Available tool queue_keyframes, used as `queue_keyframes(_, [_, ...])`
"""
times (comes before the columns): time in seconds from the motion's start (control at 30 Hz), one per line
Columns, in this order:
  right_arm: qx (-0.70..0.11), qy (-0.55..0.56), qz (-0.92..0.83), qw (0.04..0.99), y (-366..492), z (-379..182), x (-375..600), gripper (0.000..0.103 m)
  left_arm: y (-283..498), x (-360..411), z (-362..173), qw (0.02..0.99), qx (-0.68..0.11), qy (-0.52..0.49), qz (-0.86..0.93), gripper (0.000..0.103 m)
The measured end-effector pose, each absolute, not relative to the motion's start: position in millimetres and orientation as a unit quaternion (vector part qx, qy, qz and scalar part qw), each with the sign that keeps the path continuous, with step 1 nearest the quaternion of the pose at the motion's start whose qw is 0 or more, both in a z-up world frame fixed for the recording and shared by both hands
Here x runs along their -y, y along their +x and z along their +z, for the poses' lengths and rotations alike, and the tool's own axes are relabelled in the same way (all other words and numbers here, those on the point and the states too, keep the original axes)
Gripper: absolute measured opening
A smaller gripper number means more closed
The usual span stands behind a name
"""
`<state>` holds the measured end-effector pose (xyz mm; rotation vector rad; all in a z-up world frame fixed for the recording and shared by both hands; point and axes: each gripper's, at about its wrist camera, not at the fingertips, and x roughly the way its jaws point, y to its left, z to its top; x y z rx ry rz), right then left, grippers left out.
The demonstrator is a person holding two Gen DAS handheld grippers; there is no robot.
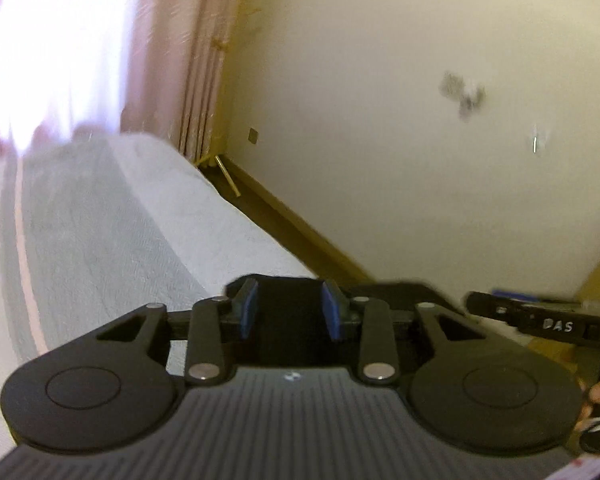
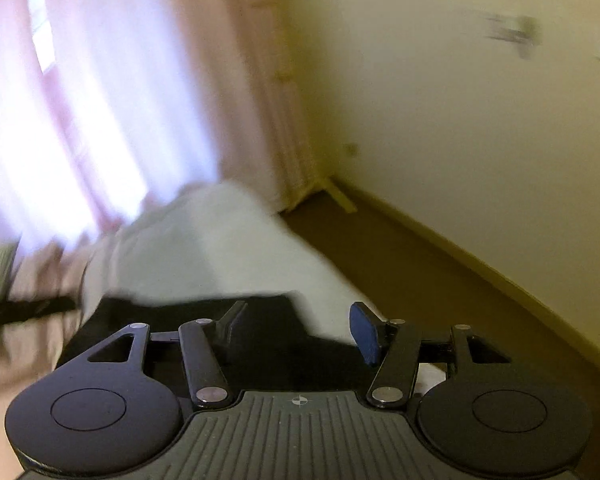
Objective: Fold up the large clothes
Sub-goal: 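Lower the sweater onto the top of the stack and open both grippers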
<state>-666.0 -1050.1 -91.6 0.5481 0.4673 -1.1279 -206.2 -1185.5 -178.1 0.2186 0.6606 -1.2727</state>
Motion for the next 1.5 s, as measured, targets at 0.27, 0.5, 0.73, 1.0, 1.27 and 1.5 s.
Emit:
queue_keyframes(0.27, [-0.242,0.261,-0.51,0.783,-668,-114,1058,0.053,-210,1217,-220,0.761,-0.332,0.144,-0.538,0.026])
queue_keyframes(0.5, [-0.219,0.226,-0.496,0.809,-695,-87,964,0.053,-248,1143,-163,0.753,-0.301,0.118,-0.573,0.025])
queue_keyframes(0.73, [-0.31,0.203,-0.5,0.782,-648,-158,974,0.053,-289,1155,-227,0.757,-0.305,0.199,-0.543,0.027])
queue_keyframes(1.0, [-0.282,0.24,-0.497,0.785,-666,-127,979,0.053,-283,1165,-215,0.759,-0.32,0.198,-0.532,0.027])
queue_keyframes(1.27, [-0.249,0.311,-0.499,0.769,-703,-86,893,0.061,-305,1106,-172,0.763,-0.348,0.206,-0.505,0.051])
queue_keyframes(1.5, [-0.284,0.333,-0.51,0.74,-699,-65,816,0.063,-354,1026,-150,0.761,-0.343,0.241,-0.495,0.076])
